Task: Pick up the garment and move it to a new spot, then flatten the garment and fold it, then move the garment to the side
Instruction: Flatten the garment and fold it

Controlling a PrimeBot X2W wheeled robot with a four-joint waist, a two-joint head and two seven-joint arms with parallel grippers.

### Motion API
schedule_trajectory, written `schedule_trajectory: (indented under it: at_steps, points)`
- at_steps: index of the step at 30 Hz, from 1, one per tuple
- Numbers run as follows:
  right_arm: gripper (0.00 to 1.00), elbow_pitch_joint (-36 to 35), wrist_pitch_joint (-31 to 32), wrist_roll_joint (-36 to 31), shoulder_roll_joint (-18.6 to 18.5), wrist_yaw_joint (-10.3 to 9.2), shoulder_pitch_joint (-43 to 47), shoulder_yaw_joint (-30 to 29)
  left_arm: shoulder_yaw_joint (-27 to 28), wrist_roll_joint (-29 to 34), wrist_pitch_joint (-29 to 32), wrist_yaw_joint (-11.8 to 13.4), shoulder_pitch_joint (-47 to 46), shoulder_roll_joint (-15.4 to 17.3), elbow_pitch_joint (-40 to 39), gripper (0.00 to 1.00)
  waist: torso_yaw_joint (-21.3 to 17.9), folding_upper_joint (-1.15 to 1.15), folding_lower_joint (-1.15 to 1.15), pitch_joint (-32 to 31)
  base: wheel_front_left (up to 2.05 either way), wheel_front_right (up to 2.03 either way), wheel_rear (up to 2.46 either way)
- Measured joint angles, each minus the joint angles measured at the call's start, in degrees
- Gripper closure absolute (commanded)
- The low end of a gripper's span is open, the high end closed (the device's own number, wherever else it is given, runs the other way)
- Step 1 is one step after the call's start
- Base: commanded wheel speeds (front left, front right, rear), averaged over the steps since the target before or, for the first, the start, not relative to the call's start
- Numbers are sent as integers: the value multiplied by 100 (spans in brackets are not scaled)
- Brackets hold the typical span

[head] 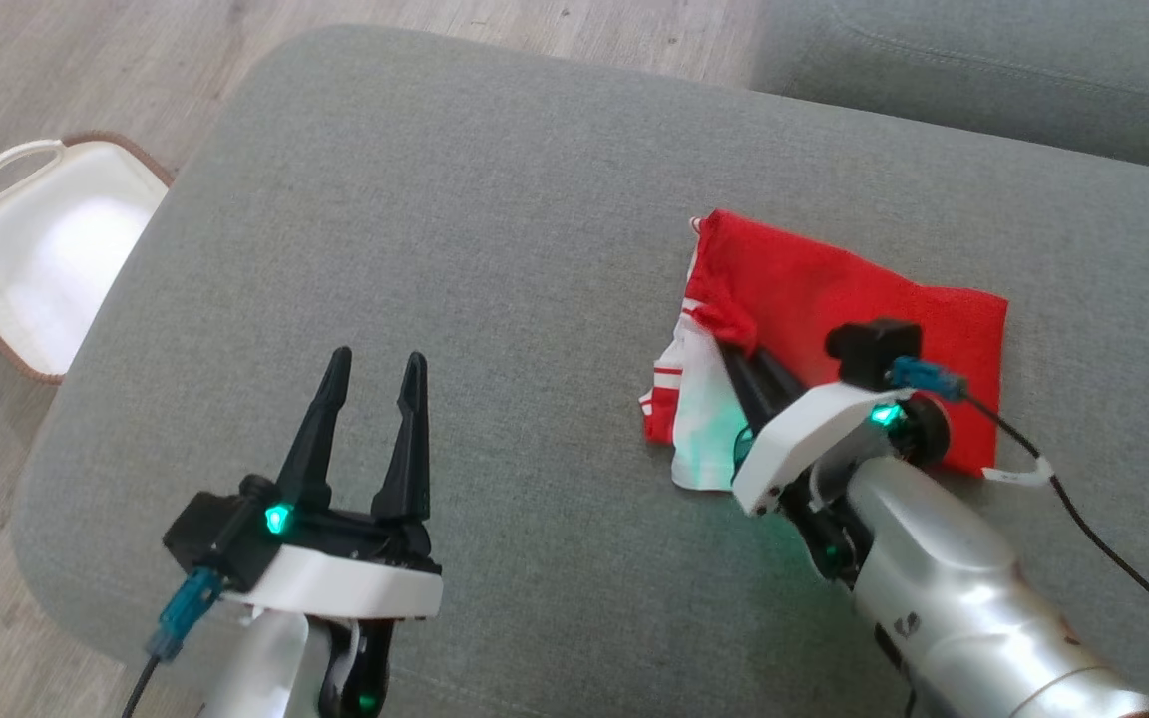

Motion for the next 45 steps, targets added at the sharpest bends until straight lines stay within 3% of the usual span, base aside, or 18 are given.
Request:
schedule_trajectory:
  at_steps: [1, 2, 3, 10, 15, 18, 23, 27, 31, 35, 45]
  points:
    - [100, 33, 2, 51, 0, 0, -1, 96, 0, 0, 0, 0, -16, 0, 3, 0, 15, 0, 0, 14, 0, 0, 0]
    - [56, 59, 45, 104, -1, 0, -1, 221, 1, 0, 0, 0, -37, -1, 8, 0, 23, 0, 0, 24, 0, 0, 0]
    - [0, 48, 90, 180, -12, 0, 5, 366, 2, 0, 0, 0, -49, -1, 13, 0, 21, 0, 0, 27, 0, 0, 0]
    - [0, -466, -31, 714, -10, 0, -104, 1107, 134, 0, 0, 0, -49, -22, 27, 0, -275, 0, 0, -1, 0, 0, 0]
    - [0, -576, -201, 716, -5, 0, -318, 1089, 210, 0, 0, 0, -49, -21, -18, 0, -575, 0, 0, -40, 0, 0, 0]
    - [0, -477, -260, 272, 0, 0, -467, 598, 319, 9, 0, 0, -49, -9, -82, 0, -844, 0, 0, -70, 0, 0, 0]
    - [0, -1014, -272, -1291, -65, 0, -368, -1101, 477, 67, 0, 0, -54, -3, -166, 0, -1333, 0, 0, -95, 0, 0, 0]
    - [0, -1755, -277, -2338, -89, 0, 339, -2265, 534, 185, 0, 0, -71, 7, -174, 0, -1675, 0, 0, -96, 0, 0, 0]
    - [0, -2382, -277, -3004, -58, 0, 1207, -3045, 615, 275, 0, 0, -90, 5, -187, 0, -1940, 0, 0, -88, 0, 0, 0]
    - [0, -2943, -277, -3327, -4, 0, 1701, -3411, 695, 460, 0, 0, -85, 16, -165, 0, -2089, 0, 0, -86, 0, 0, 0]
    - [0, -3375, -277, -2993, 57, 0, 2353, -3435, 767, 570, 0, 0, 139, -35, -131, 0, -2067, 0, 0, -87, 0, 0, 0]
